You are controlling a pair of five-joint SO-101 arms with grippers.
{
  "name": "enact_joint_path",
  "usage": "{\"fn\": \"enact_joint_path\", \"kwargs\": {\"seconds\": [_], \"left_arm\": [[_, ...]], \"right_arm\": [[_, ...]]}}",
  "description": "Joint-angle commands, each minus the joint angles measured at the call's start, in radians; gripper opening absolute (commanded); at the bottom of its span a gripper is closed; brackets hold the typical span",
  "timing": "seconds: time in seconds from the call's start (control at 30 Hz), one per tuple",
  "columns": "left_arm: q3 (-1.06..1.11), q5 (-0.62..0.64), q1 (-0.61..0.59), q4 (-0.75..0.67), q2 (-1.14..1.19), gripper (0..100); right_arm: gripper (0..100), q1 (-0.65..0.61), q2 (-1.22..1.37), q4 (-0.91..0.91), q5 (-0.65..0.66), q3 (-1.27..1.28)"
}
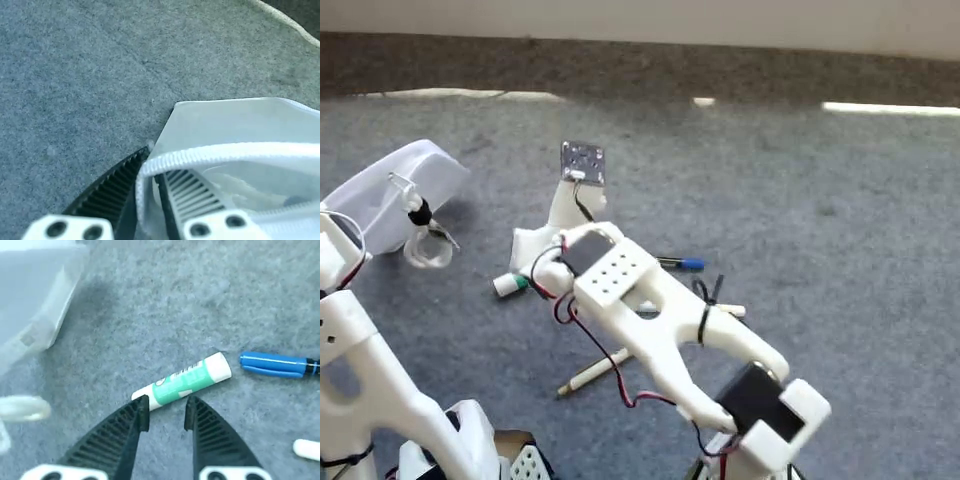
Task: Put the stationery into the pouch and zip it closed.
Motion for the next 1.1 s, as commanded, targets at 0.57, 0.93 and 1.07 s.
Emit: {"fn": "enact_joint_path", "kwargs": {"seconds": [0.57, 0.93, 1.07], "left_arm": [[0.035, 0.009, -0.012, -0.068, -0.001, 1], [0.039, 0.009, -0.012, -0.080, -0.001, 1], [0.039, 0.009, -0.013, -0.075, -0.001, 1]], "right_arm": [[17.4, 0.035, 0.412, 0.265, -0.094, -0.533], [17.4, 0.035, 0.650, 0.372, -0.094, -0.785], [17.4, 0.033, 0.696, 0.464, -0.094, -0.865]]}}
